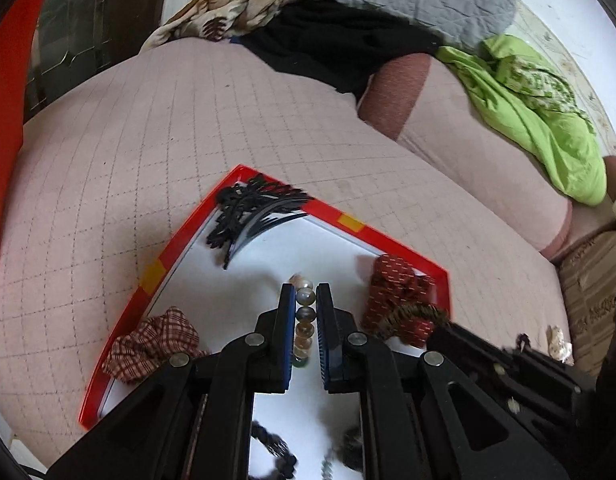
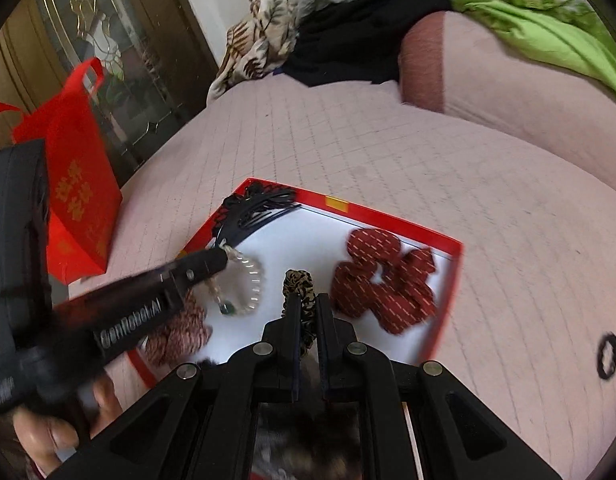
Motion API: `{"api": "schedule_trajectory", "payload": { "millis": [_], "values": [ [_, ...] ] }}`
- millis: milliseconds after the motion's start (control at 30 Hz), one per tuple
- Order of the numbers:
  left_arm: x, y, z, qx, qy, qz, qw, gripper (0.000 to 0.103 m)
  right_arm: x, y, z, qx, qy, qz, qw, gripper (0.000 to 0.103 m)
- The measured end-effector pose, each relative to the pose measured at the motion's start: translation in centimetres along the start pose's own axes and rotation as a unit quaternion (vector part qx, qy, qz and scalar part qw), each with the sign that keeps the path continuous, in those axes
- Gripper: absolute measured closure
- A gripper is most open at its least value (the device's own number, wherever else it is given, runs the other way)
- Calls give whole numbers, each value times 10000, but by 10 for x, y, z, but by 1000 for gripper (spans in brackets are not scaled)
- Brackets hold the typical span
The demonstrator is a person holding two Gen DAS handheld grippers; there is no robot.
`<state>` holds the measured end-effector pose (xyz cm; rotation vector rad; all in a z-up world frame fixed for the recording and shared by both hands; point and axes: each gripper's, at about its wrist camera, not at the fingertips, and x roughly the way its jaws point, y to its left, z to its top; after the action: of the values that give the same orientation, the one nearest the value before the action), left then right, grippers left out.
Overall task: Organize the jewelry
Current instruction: 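Carry the pearl bracelet and leopard hair tie over the tray with both grippers, then open right gripper to drop the leopard hair tie while left gripper releases the pearl bracelet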
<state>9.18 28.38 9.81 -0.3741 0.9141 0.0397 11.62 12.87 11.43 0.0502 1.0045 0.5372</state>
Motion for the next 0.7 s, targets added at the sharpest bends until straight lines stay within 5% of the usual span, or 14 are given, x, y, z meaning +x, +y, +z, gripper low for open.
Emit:
{"api": "schedule_trajectory", "payload": {
  "millis": [300,700],
  "values": [
    [12,27,-2,-148,-50,229,9996,93,56,-9,18,232,348,99,9991,95],
    [6,31,-7,11,-343,507,9981,90,76,-8,22,164,485,-142,9986,92]
  ]
}}
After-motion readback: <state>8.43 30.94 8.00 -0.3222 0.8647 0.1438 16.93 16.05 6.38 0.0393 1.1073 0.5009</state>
